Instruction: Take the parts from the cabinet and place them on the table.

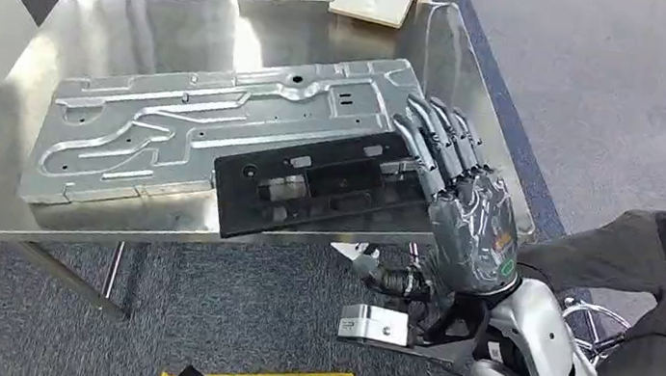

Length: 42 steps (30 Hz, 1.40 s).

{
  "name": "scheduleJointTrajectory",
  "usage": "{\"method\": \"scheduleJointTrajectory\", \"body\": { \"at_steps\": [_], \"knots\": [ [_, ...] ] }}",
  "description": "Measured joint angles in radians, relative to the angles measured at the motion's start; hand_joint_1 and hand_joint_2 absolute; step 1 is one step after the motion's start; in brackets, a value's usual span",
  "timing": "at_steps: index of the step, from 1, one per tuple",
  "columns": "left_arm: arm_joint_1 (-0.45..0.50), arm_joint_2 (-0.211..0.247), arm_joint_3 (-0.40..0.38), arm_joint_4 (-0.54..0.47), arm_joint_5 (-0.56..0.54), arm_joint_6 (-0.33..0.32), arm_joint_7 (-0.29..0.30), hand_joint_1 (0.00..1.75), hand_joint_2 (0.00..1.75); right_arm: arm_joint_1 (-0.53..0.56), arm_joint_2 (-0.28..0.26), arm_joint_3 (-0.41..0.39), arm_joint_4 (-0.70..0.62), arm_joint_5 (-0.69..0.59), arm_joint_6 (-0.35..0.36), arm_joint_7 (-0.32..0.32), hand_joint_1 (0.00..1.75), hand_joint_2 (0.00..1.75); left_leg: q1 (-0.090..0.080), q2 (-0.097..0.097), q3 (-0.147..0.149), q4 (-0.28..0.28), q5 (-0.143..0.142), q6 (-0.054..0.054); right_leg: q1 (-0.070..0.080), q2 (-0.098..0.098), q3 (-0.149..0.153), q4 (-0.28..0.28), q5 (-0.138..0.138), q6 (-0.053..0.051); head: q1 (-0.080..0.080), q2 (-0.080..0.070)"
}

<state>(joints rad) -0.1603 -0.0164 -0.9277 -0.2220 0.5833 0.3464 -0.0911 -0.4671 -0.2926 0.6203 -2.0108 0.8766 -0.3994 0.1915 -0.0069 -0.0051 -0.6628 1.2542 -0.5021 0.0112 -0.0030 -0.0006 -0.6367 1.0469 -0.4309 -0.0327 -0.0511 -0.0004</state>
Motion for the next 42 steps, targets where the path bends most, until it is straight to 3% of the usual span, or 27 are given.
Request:
{"method": "scheduleJointTrajectory", "body": {
  "at_steps": [1,3,4,6,7,9,11,12,14,16,17,18,19,22,23,26,27,29,31,32,33,34,37,38,39,41,42],
  "knots": [
    [-0.011,0.001,0.000,0.000,-0.003,-0.002,0.006,0.00,0.00,0.000,0.005,0.000,0.000,-0.002,-0.005,-0.006,0.00,0.00,-0.010,-0.001,0.062,-0.076,0.019,0.012,0.000,0.000,-0.010,0.000,0.010,0.001,0.000,0.000],
    [-0.032,0.012,0.000,0.000,-0.008,-0.002,0.010,0.00,0.00,-0.001,0.013,0.000,0.002,-0.003,-0.014,-0.013,0.00,0.00,-0.025,0.002,0.175,-0.248,-0.027,0.041,-0.002,-0.002,-0.016,-0.001,0.026,0.009,0.000,0.000],
    [-0.039,0.014,0.000,0.000,-0.008,-0.002,0.010,0.00,0.00,-0.001,0.017,0.000,0.004,-0.003,-0.018,-0.014,0.00,0.00,-0.027,0.001,0.183,-0.271,-0.034,0.037,-0.007,-0.004,-0.018,-0.005,0.036,0.015,0.000,0.000],
    [-0.044,0.014,0.000,0.000,-0.007,-0.002,0.006,0.00,0.00,0.000,0.027,0.002,0.011,-0.002,-0.026,-0.016,0.00,0.00,-0.032,0.000,0.174,-0.275,-0.013,0.048,-0.012,-0.005,-0.020,-0.019,0.059,0.025,-0.001,0.000],
    [-0.042,0.013,0.000,0.000,-0.006,-0.002,0.001,0.00,0.00,0.004,0.030,0.002,0.014,0.003,-0.031,-0.015,0.00,0.00,-0.018,0.005,0.179,-0.305,0.016,0.053,-0.008,-0.004,-0.025,-0.018,0.057,0.027,0.001,0.000],
    [-0.038,0.015,0.000,0.000,-0.006,-0.005,0.002,0.00,0.00,0.009,0.031,0.003,0.016,0.021,-0.037,-0.006,0.00,0.00,-0.018,0.013,0.161,-0.311,0.040,0.056,-0.008,-0.001,-0.042,0.034,-0.035,0.035,0.005,0.000],
    [-0.037,0.016,0.000,0.000,-0.010,-0.012,0.009,0.00,0.00,0.020,0.033,0.003,0.016,0.031,-0.040,0.003,0.00,0.00,-0.018,0.014,0.128,-0.300,0.058,0.056,-0.017,-0.001,-0.071,0.173,-0.145,0.048,0.005,0.000],
    [-0.034,0.016,0.000,0.000,-0.011,-0.014,0.013,0.00,0.00,0.029,0.037,0.004,0.017,0.031,-0.041,0.007,0.00,0.00,-0.017,0.014,0.109,-0.294,0.067,0.055,-0.021,-0.001,-0.079,0.235,-0.157,0.054,0.006,0.000],
    [-0.027,0.016,0.000,0.000,-0.011,-0.015,0.016,0.00,0.00,0.042,0.038,0.004,0.018,0.023,-0.051,0.009,0.00,0.00,-0.012,0.015,0.069,-0.275,0.083,0.045,-0.032,-0.001,-0.051,0.252,-0.086,0.069,0.006,0.000],
    [-0.020,0.018,0.000,0.000,-0.008,-0.014,0.016,0.00,0.00,0.054,0.039,0.004,0.019,-0.004,-0.067,0.004,0.00,0.00,-0.003,0.015,0.025,-0.245,0.092,0.030,-0.046,-0.002,0.032,0.163,-0.031,0.087,0.006,0.000],
    [-0.017,0.025,0.000,0.000,-0.006,-0.013,0.015,0.00,0.00,0.060,0.039,0.004,0.019,-0.018,-0.075,0.000,0.00,0.00,-0.003,0.015,0.005,-0.222,0.095,0.025,-0.051,-0.001,0.079,0.087,-0.082,0.100,0.007,0.000],
    [-0.014,0.028,0.000,0.000,-0.006,-0.012,0.014,0.00,0.00,0.063,0.040,0.004,0.019,-0.029,-0.081,-0.005,0.00,0.00,-0.005,0.013,-0.015,-0.201,0.095,0.018,-0.035,0.004,0.119,0.022,-0.114,0.094,0.010,0.000],
    [-0.010,0.029,0.000,0.000,0.006,-0.006,0.009,0.00,0.00,0.068,0.043,0.003,0.019,-0.036,-0.087,-0.008,0.00,0.00,-0.006,0.011,-0.019,-0.197,0.104,0.011,-0.035,0.004,0.108,0.026,-0.119,0.072,0.002,0.000],
    [0.018,0.030,0.017,0.001,0.077,0.030,-0.014,0.00,0.00,0.097,0.043,-0.001,0.021,-0.045,-0.088,-0.011,0.00,0.00,0.005,0.010,-0.033,-0.200,0.132,-0.003,-0.027,0.001,0.079,0.025,-0.092,0.040,0.003,0.000],
    [0.023,0.030,0.024,0.002,0.090,0.037,-0.021,0.00,0.00,0.104,0.043,-0.003,0.022,-0.050,-0.089,-0.011,0.00,0.00,0.010,0.010,-0.045,-0.188,0.103,-0.006,-0.028,0.000,0.074,0.025,-0.079,0.030,0.003,0.000],
    [0.044,0.022,0.043,0.002,0.113,0.047,-0.035,0.00,0.00,0.144,0.037,-0.026,0.022,-0.065,-0.108,-0.012,0.00,0.00,0.011,0.010,-0.086,-0.021,-0.082,-0.015,-0.024,0.001,0.026,0.025,-0.041,0.019,-0.004,0.000],
    [0.046,0.018,0.050,0.002,0.117,0.050,-0.035,0.00,0.00,0.171,0.031,-0.041,0.020,-0.066,-0.118,-0.018,0.00,0.00,0.011,0.010,-0.089,0.041,-0.110,-0.014,-0.020,-0.002,0.009,0.025,-0.027,0.018,-0.004,0.000],
    [0.049,0.014,0.060,0.002,0.124,0.061,-0.033,0.00,0.00,0.214,0.017,-0.072,0.014,-0.052,-0.134,-0.024,0.00,0.00,0.009,0.010,-0.051,0.065,-0.072,-0.005,-0.016,-0.005,-0.027,0.026,-0.001,0.018,-0.003,0.000],
    [0.052,0.013,0.073,0.002,0.143,0.073,-0.047,0.00,0.00,0.251,0.012,-0.104,0.008,0.001,-0.157,-0.002,0.00,0.00,0.003,0.009,0.051,-0.033,-0.014,0.005,-0.017,-0.002,-0.058,0.026,0.025,0.021,-0.004,0.000],
    [0.049,0.012,0.079,0.002,0.153,0.079,-0.065,0.00,0.00,0.285,0.010,-0.127,0.000,0.023,-0.171,0.012,0.00,0.00,-0.003,0.007,0.131,-0.121,-0.028,0.014,-0.018,-0.001,-0.062,0.025,0.036,0.025,-0.005,0.000],
    [0.046,0.012,0.090,0.002,0.161,0.085,-0.084,0.00,0.00,0.337,0.005,-0.157,-0.007,0.031,-0.195,0.019,0.00,0.00,-0.010,0.006,0.204,-0.229,-0.071,0.022,-0.018,-0.005,-0.064,0.023,0.045,0.033,-0.003,0.000],
    [0.043,0.011,0.102,0.002,0.163,0.087,-0.094,0.00,0.00,0.371,-0.002,-0.179,-0.008,0.032,-0.214,0.018,0.00,0.00,-0.012,0.004,0.211,-0.257,-0.082,0.022,-0.019,-0.011,-0.063,0.017,0.055,0.038,-0.002,0.000],
    [0.048,0.005,0.124,0.002,0.171,0.091,-0.102,0.00,0.00,0.427,-0.014,-0.220,-0.007,0.030,-0.242,0.013,0.00,0.00,-0.016,0.007,0.195,-0.276,-0.035,0.044,-0.024,-0.012,-0.062,-0.017,0.099,0.056,-0.006,0.000],
    [0.049,-0.002,0.126,0.002,0.172,0.092,-0.104,0.00,0.00,0.439,-0.017,-0.228,-0.006,0.028,-0.243,0.013,0.00,0.00,-0.010,0.019,0.186,-0.286,-0.013,0.044,-0.024,-0.008,-0.067,-0.009,0.067,0.057,-0.005,0.000],
    [0.050,-0.002,0.128,0.002,0.177,0.097,-0.107,0.00,0.00,0.449,-0.020,-0.235,-0.006,0.024,-0.244,0.016,0.00,0.00,-0.011,0.019,0.170,-0.289,0.001,0.055,-0.022,-0.007,-0.075,0.021,0.001,0.058,-0.006,0.000],
    [0.050,-0.005,0.138,0.002,0.182,0.096,-0.117,0.00,0.00,0.474,-0.021,-0.254,0.004,-0.003,-0.248,0.025,0.00,0.00,-0.011,0.020,0.135,-0.288,0.030,0.063,-0.023,-0.006,-0.093,0.149,-0.134,0.061,-0.004,0.000],
    [0.050,-0.009,0.144,0.002,0.185,0.096,-0.122,0.00,0.00,0.490,-0.021,-0.263,0.018,-0.034,-0.257,0.023,0.00,0.00,-0.012,0.020,0.113,-0.288,0.046,0.062,-0.023,-0.004,-0.095,0.216,-0.162,0.065,-0.004,0.000]
  ]
}}
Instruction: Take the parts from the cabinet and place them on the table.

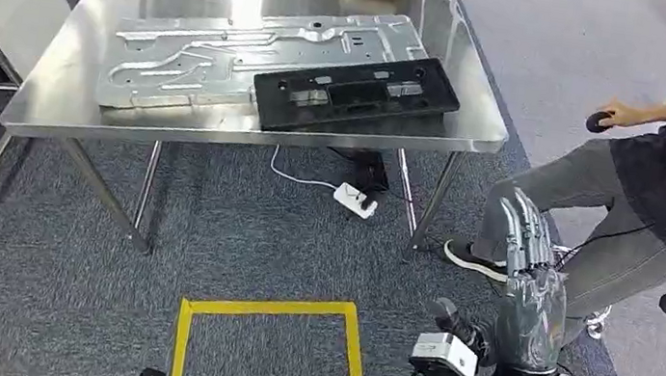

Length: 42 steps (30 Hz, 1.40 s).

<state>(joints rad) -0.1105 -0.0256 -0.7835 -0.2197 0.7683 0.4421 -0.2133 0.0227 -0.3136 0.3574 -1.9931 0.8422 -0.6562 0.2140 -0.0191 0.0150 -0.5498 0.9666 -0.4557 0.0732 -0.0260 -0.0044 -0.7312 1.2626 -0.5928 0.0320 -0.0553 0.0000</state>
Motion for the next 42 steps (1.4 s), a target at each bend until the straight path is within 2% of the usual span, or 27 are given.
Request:
{"method": "scheduleJointTrajectory", "body": {
  "at_steps": [1,2,4,5,6,7,9,10,12,14,15,16,17,19,20,21,22,25,27,29,31,32,34,35,36,40,42],
  "knots": [
    [0.000,-0.001,0.003,0.000,0.006,-0.001,-0.003,0.00,0.00,0.014,0.000,-0.006,0.017,-0.041,-0.012,-0.012,0.00,0.00,0.000,0.000,-0.018,0.002,0.016,-0.001,0.000,0.001,0.003,0.045,0.018,0.003,0.000,0.000],
    [0.000,-0.003,0.005,0.000,0.006,-0.001,-0.007,0.00,0.00,0.029,0.000,-0.011,0.042,-0.102,-0.024,-0.032,0.00,0.00,0.000,0.000,-0.046,0.006,0.033,-0.004,-0.002,0.001,0.020,0.062,0.068,0.006,0.000,0.000],
    [0.000,-0.003,0.006,0.000,0.006,0.000,-0.010,0.00,0.00,0.062,0.000,-0.021,0.085,-0.187,-0.031,-0.074,0.00,0.00,0.000,-0.001,-0.101,0.019,0.063,-0.012,-0.006,0.001,0.105,-0.005,0.136,0.010,0.000,0.000],
    [-0.002,-0.003,0.006,0.000,0.006,0.001,-0.010,0.00,0.00,0.073,0.000,-0.028,0.111,-0.216,-0.032,-0.096,0.00,0.00,0.000,-0.003,-0.118,0.035,0.073,-0.018,-0.010,0.001,0.178,-0.085,0.111,0.011,0.000,0.000],
    [-0.002,-0.003,0.006,0.000,0.005,0.002,-0.010,0.00,0.00,0.079,0.000,-0.035,0.140,-0.242,-0.032,-0.123,0.00,0.00,-0.006,-0.004,-0.139,0.053,0.075,-0.023,-0.003,0.000,0.277,-0.212,0.051,0.011,0.002,0.000],
    [-0.002,-0.003,0.007,0.000,0.004,0.005,-0.008,0.00,0.00,0.085,0.003,-0.044,0.179,-0.256,-0.034,-0.150,0.00,0.00,-0.005,-0.004,-0.149,0.063,0.085,-0.030,0.000,0.000,0.288,-0.265,0.011,-0.001,-0.005,0.000],
    [-0.007,-0.004,0.007,0.000,0.005,0.009,-0.007,0.00,0.00,0.104,0.015,-0.059,0.272,-0.213,-0.039,-0.151,0.00,0.00,0.004,-0.004,-0.153,0.057,0.112,-0.036,0.012,0.002,0.274,-0.252,0.030,-0.008,-0.004,0.000],
    [-0.004,-0.003,0.007,0.000,0.005,0.010,-0.007,0.00,0.00,0.116,0.026,-0.068,0.324,-0.138,-0.038,-0.110,0.00,0.00,0.008,-0.007,-0.160,0.060,0.119,-0.041,0.008,-0.002,0.265,-0.253,0.041,-0.021,-0.002,0.000],
    [0.002,-0.003,0.007,0.000,0.005,0.011,-0.002,0.00,0.00,0.121,0.056,-0.101,0.448,-0.007,-0.038,-0.123,0.00,0.00,0.014,-0.008,-0.181,0.113,0.018,-0.057,0.006,-0.009,0.239,-0.252,0.066,-0.037,-0.002,0.000],
    [0.004,-0.005,0.007,0.000,0.004,0.013,0.006,0.00,0.00,0.115,0.099,-0.169,0.581,0.030,-0.038,-0.254,0.00,0.00,0.020,-0.008,-0.202,0.235,-0.110,-0.068,0.006,-0.009,0.207,-0.252,0.091,-0.044,-0.008,0.000],
    [0.001,-0.007,0.007,0.000,0.004,0.013,0.011,0.00,0.00,0.107,0.131,-0.218,0.659,0.036,-0.038,-0.315,0.00,0.00,0.021,-0.008,-0.207,0.304,-0.149,-0.070,0.007,-0.009,0.187,-0.251,0.107,-0.044,-0.008,0.000],
    [0.000,-0.007,0.007,0.000,0.004,0.013,0.017,0.00,0.00,0.091,0.150,-0.277,0.750,0.024,-0.038,-0.377,0.00,0.00,0.021,-0.008,-0.206,0.351,-0.143,-0.069,0.007,-0.009,0.165,-0.251,0.116,-0.043,-0.008,0.000],
    [0.001,-0.008,0.007,0.000,0.004,0.010,0.023,0.00,0.00,0.070,0.163,-0.322,0.838,-0.008,-0.030,-0.415,0.00,0.00,0.021,-0.009,-0.191,0.366,-0.103,-0.068,0.006,-0.009,0.143,-0.250,0.131,-0.041,-0.008,0.000],
    [0.006,-0.007,0.006,0.000,0.002,-0.011,0.049,0.00,0.00,0.011,0.179,-0.417,1.046,-0.110,0.036,-0.413,0.00,0.00,0.020,-0.010,-0.114,0.302,-0.005,-0.061,0.002,-0.007,0.111,-0.249,0.158,-0.034,-0.008,0.000],
    [0.006,-0.007,0.006,0.000,-0.004,-0.015,0.064,0.00,0.00,-0.002,0.189,-0.459,1.113,-0.156,0.073,-0.387,0.00,0.00,0.020,-0.011,-0.059,0.238,0.002,-0.058,0.000,-0.006,0.101,-0.248,0.168,-0.029,-0.008,0.000],
    [0.005,-0.007,0.004,0.000,-0.008,-0.016,0.080,0.00,0.00,-0.016,0.198,-0.499,1.189,-0.213,0.129,-0.352,0.00,0.00,0.020,-0.013,0.032,0.130,-0.041,-0.054,0.000,-0.007,0.094,-0.247,0.176,-0.023,-0.008,0.000],
    [0.004,-0.007,0.002,0.000,-0.013,-0.016,0.088,0.00,0.00,-0.026,0.205,-0.537,1.246,-0.255,0.182,-0.325,0.00,0.00,0.012,-0.016,0.089,0.029,-0.082,-0.052,0.001,-0.010,0.092,-0.245,0.182,-0.017,-0.007,0.000],
    [0.004,-0.007,-0.003,0.000,-0.015,-0.014,0.102,0.00,0.00,-0.059,0.237,-0.636,1.387,-0.298,0.242,-0.285,0.00,0.00,0.008,-0.012,0.091,-0.003,-0.102,-0.038,0.000,-0.009,0.084,-0.247,0.208,0.002,-0.007,0.000],
    [0.006,-0.008,-0.003,0.000,-0.015,-0.010,0.103,0.00,0.00,-0.070,0.257,-0.674,1.465,-0.294,0.284,-0.243,0.00,0.00,0.015,-0.004,0.094,-0.016,-0.084,-0.018,0.000,-0.005,0.072,-0.215,0.178,0.005,-0.006,0.000],
    [0.005,-0.008,-0.004,0.000,-0.017,-0.007,0.101,0.00,0.00,-0.076,0.277,-0.707,1.528,-0.275,0.322,-0.196,0.00,0.00,0.009,-0.006,0.077,-0.008,-0.076,-0.006,0.000,-0.002,0.012,-0.063,0.076,0.003,-0.004,0.000],
    [0.006,-0.008,-0.006,0.000,-0.016,0.000,0.097,0.00,0.00,-0.081,0.293,-0.737,1.582,-0.254,0.349,-0.166,0.00,0.00,0.004,-0.011,0.060,0.003,-0.071,-0.004,0.001,0.000,-0.028,0.059,0.025,0.005,-0.005,0.000],
    [0.007,-0.008,-0.006,0.000,-0.014,0.003,0.095,0.00,0.00,-0.081,0.301,-0.750,1.606,-0.245,0.360,-0.157,0.00,0.00,0.003,-0.018,0.053,0.010,-0.069,-0.006,0.000,0.000,-0.017,0.059,0.032,0.004,-0.004,0.000],
    [0.006,-0.008,-0.006,0.000,-0.005,0.013,0.093,0.00,0.00,-0.087,0.316,-0.765,1.645,-0.223,0.385,-0.128,0.00,0.00,0.003,-0.031,0.041,0.029,-0.067,-0.008,-0.001,0.004,0.076,-0.069,0.091,0.002,-0.004,0.000],
    [0.005,-0.008,-0.006,0.000,-0.002,0.015,0.093,0.00,0.00,-0.092,0.320,-0.771,1.662,-0.213,0.394,-0.112,0.00,0.00,0.003,-0.039,0.035,0.040,-0.069,-0.012,-0.003,0.017,0.127,-0.148,0.117,0.001,-0.005,0.000],
    [0.005,-0.008,-0.006,0.000,-0.002,0.014,0.095,0.00,0.00,-0.097,0.325,-0.777,1.681,-0.204,0.400,-0.097,0.00,0.00,0.002,-0.043,0.020,0.054,-0.074,-0.019,-0.005,0.058,0.149,-0.193,0.097,-0.004,-0.004,0.000],
    [0.002,-0.008,-0.018,0.000,-0.030,0.005,0.127,0.00,0.00,-0.100,0.338,-0.791,1.726,-0.189,0.420,-0.061,0.00,0.00,0.006,-0.070,0.001,0.068,-0.070,-0.042,0.003,0.030,0.144,-0.199,0.103,-0.020,-0.005,0.000],
    [0.003,-0.007,-0.028,0.000,-0.039,0.005,0.136,0.00,0.00,-0.104,0.344,-0.792,1.734,-0.182,0.420,-0.070,0.00,0.00,0.008,-0.046,-0.014,0.097,-0.095,-0.056,-0.003,0.015,0.147,-0.212,0.111,-0.033,-0.013,0.000]
  ]
}}
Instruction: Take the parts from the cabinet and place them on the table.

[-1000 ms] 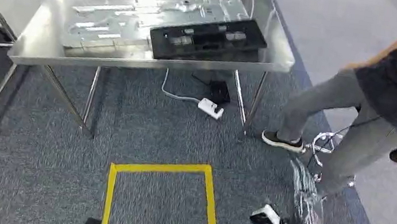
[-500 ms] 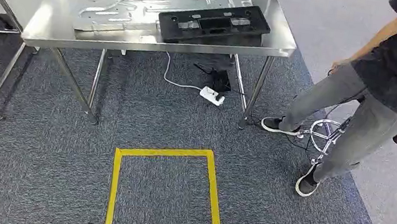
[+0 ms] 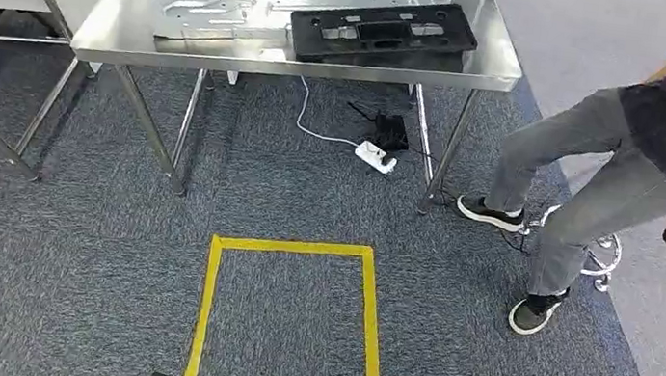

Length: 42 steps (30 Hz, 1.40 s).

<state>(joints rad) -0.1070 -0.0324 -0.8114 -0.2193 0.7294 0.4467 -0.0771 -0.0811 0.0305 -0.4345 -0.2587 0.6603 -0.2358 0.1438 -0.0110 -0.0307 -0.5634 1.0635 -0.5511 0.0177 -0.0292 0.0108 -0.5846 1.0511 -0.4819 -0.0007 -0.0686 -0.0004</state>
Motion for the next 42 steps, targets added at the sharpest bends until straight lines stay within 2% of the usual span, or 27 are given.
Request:
{"method": "scheduleJointTrajectory", "body": {
  "at_steps": [3,5,6,8,9,10,13,14,16,18,19,20,21,23,24,25,28,29,30,31,33,35,36,38,39,40,42],
  "knots": [
    [-0.004,0.000,-0.011,0.000,-0.018,-0.006,0.018,0.00,0.00,-0.005,0.000,-0.006,0.017,-0.003,-0.003,-0.012,0.00,0.00,0.014,0.015,-0.102,0.202,-0.096,-0.021,0.001,-0.027,-0.005,0.000,0.002,-0.006,-0.008,0.000],
    [-0.002,0.001,-0.023,0.000,-0.025,-0.008,0.032,0.00,0.00,-0.005,0.000,-0.011,0.023,-0.014,-0.013,-0.029,0.00,0.00,0.020,0.018,-0.125,0.244,-0.087,-0.028,0.001,-0.045,-0.005,0.000,0.002,-0.006,-0.008,0.000],
    [0.000,0.005,-0.027,0.000,-0.029,-0.016,0.034,0.00,0.00,-0.006,0.000,-0.014,0.027,-0.020,-0.015,-0.040,0.00,0.00,0.023,0.024,-0.104,0.196,-0.048,-0.030,0.000,-0.053,-0.005,0.000,0.002,-0.006,-0.008,0.000],
    [0.001,0.015,-0.032,0.000,-0.029,-0.027,0.012,0.00,0.00,-0.011,0.005,-0.018,0.033,-0.030,-0.018,-0.044,0.00,0.00,0.024,0.053,-0.018,0.028,0.038,-0.027,-0.001,-0.067,-0.002,0.000,0.002,-0.004,-0.008,0.000],
    [-0.003,0.015,-0.034,0.000,-0.016,-0.027,-0.008,0.00,0.00,-0.012,0.006,-0.019,0.035,-0.035,-0.019,-0.039,0.00,0.00,0.019,0.099,0.006,-0.032,0.035,-0.023,0.000,-0.074,0.000,-0.001,0.002,0.000,-0.008,0.000],
    [-0.007,0.015,-0.034,0.000,0.005,-0.023,-0.028,0.00,0.00,-0.013,0.009,-0.022,0.039,-0.036,-0.018,-0.027,0.00,0.00,0.007,0.098,0.004,-0.038,0.035,-0.012,0.004,-0.082,0.000,-0.001,0.002,0.010,-0.007,0.000],
    [-0.004,0.016,-0.033,0.000,0.014,-0.019,-0.045,0.00,0.00,-0.017,0.020,-0.026,0.047,-0.021,0.007,0.014,0.00,0.00,0.003,0.065,-0.003,-0.041,0.041,0.006,0.001,-0.105,0.011,-0.013,0.007,0.029,-0.006,0.000],
    [-0.003,0.015,-0.034,0.000,0.011,-0.019,-0.047,0.00,0.00,-0.018,0.025,-0.026,0.048,-0.016,0.012,0.018,0.00,0.00,0.008,0.056,0.015,-0.059,0.055,0.017,0.009,-0.115,0.010,-0.014,0.003,0.038,-0.006,0.000],
    [0.000,0.013,-0.034,0.000,0.010,-0.019,-0.049,0.00,0.00,-0.020,0.026,-0.026,0.051,-0.015,0.016,0.012,0.00,0.00,0.012,0.044,0.016,-0.072,0.066,0.031,0.001,-0.052,-0.011,0.053,-0.049,0.035,-0.002,0.000],
    [-0.004,0.011,-0.034,0.000,0.015,-0.014,-0.048,0.00,0.00,-0.018,0.031,-0.026,0.055,-0.018,0.020,0.005,0.00,0.00,0.011,0.025,0.011,-0.072,0.070,0.037,0.003,-0.023,-0.081,0.209,-0.126,0.034,0.006,0.000],
    [-0.003,0.011,-0.034,0.000,0.015,-0.010,-0.045,0.00,0.00,-0.016,0.031,-0.026,0.058,-0.018,0.023,0.003,0.00,0.00,0.008,0.013,0.010,-0.071,0.071,0.038,0.004,-0.018,-0.108,0.266,-0.141,0.034,0.004,0.000],
    [-0.001,0.011,-0.034,0.000,0.013,-0.006,-0.042,0.00,0.00,-0.014,0.031,-0.026,0.060,-0.018,0.026,0.001,0.00,0.00,0.008,0.000,0.010,-0.069,0.071,0.038,0.005,-0.016,-0.113,0.277,-0.131,0.034,0.005,0.000],
    [0.000,0.011,-0.034,0.000,0.011,-0.003,-0.041,0.00,0.00,-0.014,0.031,-0.026,0.061,-0.018,0.027,0.000,0.00,0.00,0.008,-0.014,0.010,-0.067,0.070,0.038,0.005,-0.015,-0.097,0.241,-0.099,0.033,0.005,0.000],
    [0.000,0.012,-0.034,0.000,0.004,0.001,-0.040,0.00,0.00,-0.016,0.031,-0.026,0.061,-0.016,0.029,-0.013,0.00,0.00,0.009,-0.039,0.010,-0.060,0.068,0.034,0.002,0.000,-0.027,0.089,-0.014,0.030,0.005,0.000],
    [-0.001,0.012,-0.034,0.000,0.003,0.003,-0.040,0.00,0.00,-0.017,0.031,-0.026,0.062,-0.016,0.029,-0.021,0.00,0.00,0.011,-0.050,0.004,-0.052,0.064,0.028,-0.002,0.046,0.001,0.024,0.007,0.029,0.006,0.000],
    [-0.004,0.012,-0.035,0.000,0.000,0.005,-0.038,0.00,0.00,-0.017,0.031,-0.026,0.063,-0.016,0.029,-0.028,0.00,0.00,0.002,-0.059,-0.007,-0.033,0.057,0.019,-0.004,0.064,0.013,-0.010,-0.010,0.027,0.006,0.000],
    [-0.001,0.013,-0.045,0.000,-0.020,0.014,-0.017,0.00,0.00,-0.019,0.031,-0.026,0.063,-0.010,0.034,-0.053,0.00,0.00,0.012,-0.088,-0.016,-0.040,0.064,0.003,0.003,0.039,0.011,-0.002,-0.011,0.016,0.006,0.000],
    [0.001,0.020,-0.048,0.002,-0.019,0.014,-0.008,0.00,0.00,-0.019,0.035,-0.026,0.064,-0.004,0.037,-0.058,0.00,0.00,0.011,-0.093,-0.022,-0.038,0.062,-0.001,-0.004,0.026,0.016,-0.010,-0.006,0.008,0.009,0.000],
    [0.003,0.020,-0.048,0.002,-0.012,0.014,0.002,0.00,0.00,-0.022,0.033,-0.026,0.064,0.006,0.042,-0.063,0.00,0.00,0.008,-0.035,-0.024,-0.022,0.051,-0.007,-0.006,0.018,0.019,-0.014,-0.004,0.002,0.004,0.000],
    [0.002,0.020,-0.048,0.002,-0.005,0.014,0.008,0.00,0.00,-0.022,0.033,-0.026,0.064,0.013,0.045,-0.065,0.00,0.00,0.010,-0.001,-0.046,0.021,0.022,-0.013,-0.005,0.008,0.019,-0.015,-0.003,-0.004,-0.008,0.000],
    [-0.001,0.019,-0.048,0.002,0.010,0.012,0.012,0.00,0.00,-0.018,0.033,-0.026,0.065,0.030,0.055,-0.063,0.00,0.00,0.018,0.018,-0.120,0.168,-0.046,-0.024,-0.003,-0.017,0.019,-0.015,-0.004,-0.006,-0.007,0.000],
    [-0.001,0.019,-0.048,0.002,0.012,0.003,0.018,0.00,0.00,-0.018,0.033,-0.026,0.067,0.012,0.074,-0.064,0.00,0.00,0.022,0.023,-0.168,0.255,-0.062,-0.028,-0.002,-0.042,0.019,-0.015,-0.007,-0.006,-0.007,0.000],
    [0.001,0.019,-0.049,0.002,0.009,0.000,0.025,0.00,0.00,-0.018,0.033,-0.027,0.068,-0.029,0.082,-0.078,0.00,0.00,0.023,0.025,-0.157,0.229,-0.034,-0.028,-0.002,-0.052,0.021,-0.015,-0.009,-0.006,-0.007,0.000],
    [0.002,0.019,-0.050,0.002,-0.003,-0.007,0.039,0.00,0.00,-0.019,0.034,-0.055,0.068,-0.141,0.090,-0.129,0.00,0.00,0.022,0.042,-0.077,0.070,0.056,-0.021,-0.002,-0.072,0.028,-0.015,-0.013,-0.002,-0.007,0.000],
    [0.000,0.019,-0.052,0.002,-0.008,-0.007,0.041,0.00,0.00,-0.021,0.034,-0.073,0.068,-0.160,0.094,-0.142,0.00,0.00,0.018,0.078,-0.032,-0.016,0.085,-0.013,-0.001,-0.081,0.032,-0.016,-0.015,0.001,-0.007,0.000],
    [-0.002,0.019,-0.052,0.002,-0.008,-0.006,0.041,0.00,0.00,-0.022,0.034,-0.078,0.068,-0.160,0.095,-0.143,0.00,0.00,0.014,0.095,-0.028,-0.033,0.075,-0.011,-0.001,-0.084,0.032,-0.016,-0.016,0.002,-0.007,0.000],
    [-0.002,0.019,-0.052,0.002,-0.008,-0.006,0.041,0.00,0.00,-0.022,0.034,-0.078,0.068,-0.160,0.095,-0.143,0.00,0.00,0.014,0.095,-0.028,-0.033,0.075,-0.011,-0.001,-0.084,0.032,-0.016,-0.016,0.002,-0.007,0.000]
  ]
}}
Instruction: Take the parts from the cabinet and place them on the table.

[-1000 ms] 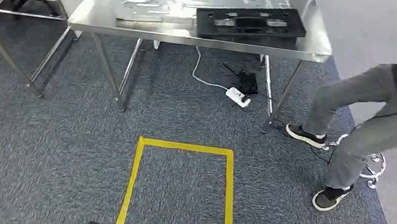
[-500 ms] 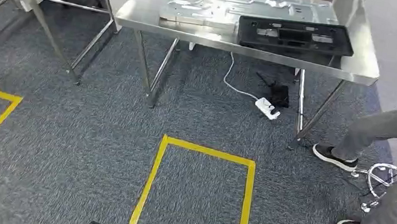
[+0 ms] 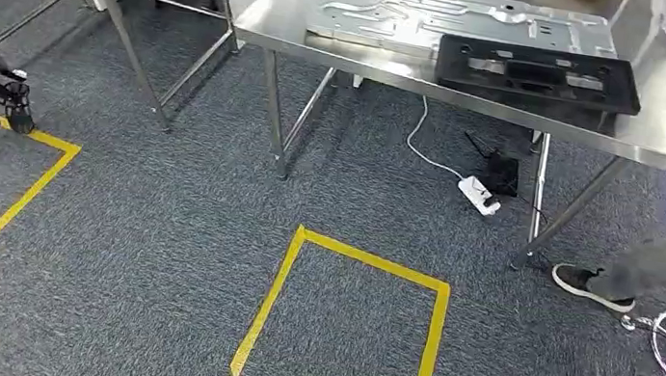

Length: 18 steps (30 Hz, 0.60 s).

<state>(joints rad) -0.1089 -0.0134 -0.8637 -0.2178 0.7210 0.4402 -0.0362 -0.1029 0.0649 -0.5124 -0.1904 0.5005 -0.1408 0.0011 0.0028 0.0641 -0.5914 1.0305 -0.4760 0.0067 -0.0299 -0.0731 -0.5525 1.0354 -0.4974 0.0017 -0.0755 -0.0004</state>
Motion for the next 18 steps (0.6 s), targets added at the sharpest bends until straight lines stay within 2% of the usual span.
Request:
{"method": "scheduleJointTrajectory", "body": {
  "at_steps": [3,4,6,7,8,9,10,11,12,13,14,15,16,17,18],
  "knots": [
    [-0.002,0.000,-0.001,0.000,0.000,0.001,-0.001,0.00,0.00,0.000,0.000,-0.005,0.000,0.001,0.000,0.000,0.00,0.00,-0.006,0.007,0.004,-0.005,-0.006,0.001,0.003,-0.002,0.000,0.000,-0.001,0.003,0.000,0.000],
    [-0.004,0.000,-0.001,0.000,0.000,0.003,-0.003,0.00,0.00,0.000,0.000,-0.008,0.000,0.003,0.000,0.003,0.00,0.00,-0.013,0.006,0.006,-0.012,-0.008,0.004,0.007,-0.006,0.000,0.002,-0.004,0.006,0.000,0.000],
    [-0.007,0.000,-0.002,0.000,0.006,0.014,-0.016,0.00,0.00,-0.001,-0.001,-0.011,0.000,0.015,-0.007,0.014,0.00,0.00,-0.012,-0.005,0.004,-0.009,-0.004,0.010,0.006,-0.015,0.001,-0.001,-0.003,0.012,0.002,0.000],
    [0.001,0.000,-0.002,0.000,0.025,0.037,-0.067,0.00,0.00,-0.005,-0.002,-0.013,0.000,0.055,-0.043,0.033,0.00,0.00,-0.010,-0.039,0.009,-0.023,0.001,0.024,0.009,-0.044,0.019,-0.013,-0.007,0.031,0.002,0.000],
    [0.001,-0.006,-0.002,0.000,0.034,0.040,-0.118,0.00,0.00,-0.004,-0.010,-0.014,0.000,0.079,-0.055,0.021,0.00,0.00,-0.002,-0.060,0.018,-0.037,0.011,0.039,0.004,0.047,-0.036,0.108,-0.084,0.032,0.009,0.000],
    [-0.003,-0.007,-0.001,0.000,0.038,0.040,-0.127,0.00,0.00,0.000,-0.014,-0.014,0.000,0.086,-0.049,0.019,0.00,0.00,-0.004,-0.072,0.017,-0.036,0.012,0.043,0.005,0.057,-0.075,0.187,-0.118,0.032,0.008,0.000],
    [-0.005,-0.010,-0.001,0.000,0.045,0.040,-0.125,0.00,0.00,0.002,-0.020,-0.014,0.000,0.091,-0.042,0.019,0.00,0.00,-0.006,-0.085,0.017,-0.035,0.011,0.045,0.006,0.063,-0.108,0.251,-0.137,0.031,0.009,0.000],
    [-0.005,-0.013,-0.001,0.000,0.046,0.039,-0.116,0.00,0.00,0.004,-0.022,-0.014,0.002,0.097,-0.034,0.019,0.00,0.00,-0.007,-0.098,0.018,-0.034,0.010,0.046,0.007,0.065,-0.124,0.275,-0.133,0.032,0.009,0.000],
    [-0.002,-0.015,-0.001,0.000,0.047,0.037,-0.106,0.00,0.00,0.005,-0.026,-0.014,0.002,0.103,-0.029,0.021,0.00,0.00,-0.006,-0.113,0.019,-0.032,0.010,0.045,0.007,0.067,-0.119,0.254,-0.105,0.032,0.009,0.000],
    [0.001,-0.016,-0.001,0.000,0.044,0.035,-0.098,0.00,0.00,0.005,-0.029,-0.014,0.002,0.105,-0.025,0.024,0.00,0.00,-0.006,-0.126,0.019,-0.029,0.008,0.043,0.006,0.070,-0.095,0.194,-0.060,0.031,0.009,0.000],
    [0.003,-0.020,-0.001,0.000,0.038,0.035,-0.091,0.00,0.00,0.004,-0.031,-0.014,0.002,0.108,-0.022,0.027,0.00,0.00,-0.005,-0.140,0.019,-0.023,0.005,0.040,0.003,0.082,-0.061,0.114,-0.013,0.030,0.009,0.000],
    [0.003,-0.022,-0.001,0.000,0.030,0.034,-0.082,0.00,0.00,0.004,-0.034,-0.014,0.002,0.112,-0.017,0.028,0.00,0.00,-0.003,-0.152,0.016,-0.014,0.001,0.034,-0.001,0.114,-0.029,0.041,0.019,0.029,0.010,0.000],
    [0.000,-0.024,-0.001,0.000,0.021,0.033,-0.072,0.00,0.00,0.003,-0.035,-0.014,0.003,0.118,-0.011,0.029,0.00,0.00,-0.009,-0.162,0.006,-0.004,-0.004,0.028,-0.002,0.157,-0.020,0.018,-0.006,0.028,0.010,0.000],
    [-0.003,-0.024,-0.002,0.000,0.018,0.032,-0.061,0.00,0.00,0.003,-0.035,-0.014,0.003,0.124,-0.007,0.029,0.00,0.00,-0.007,-0.177,0.000,0.003,-0.005,0.024,-0.004,0.150,-0.021,0.017,-0.003,0.024,0.007,0.000],
    [-0.003,-0.026,-0.002,0.000,0.015,0.032,-0.050,0.00,0.00,0.003,-0.035,-0.014,0.003,0.133,-0.001,0.029,0.00,0.00,-0.003,-0.185,-0.002,0.001,-0.002,0.018,0.001,0.140,-0.021,0.015,-0.002,0.022,0.008,0.000]
  ]
}}
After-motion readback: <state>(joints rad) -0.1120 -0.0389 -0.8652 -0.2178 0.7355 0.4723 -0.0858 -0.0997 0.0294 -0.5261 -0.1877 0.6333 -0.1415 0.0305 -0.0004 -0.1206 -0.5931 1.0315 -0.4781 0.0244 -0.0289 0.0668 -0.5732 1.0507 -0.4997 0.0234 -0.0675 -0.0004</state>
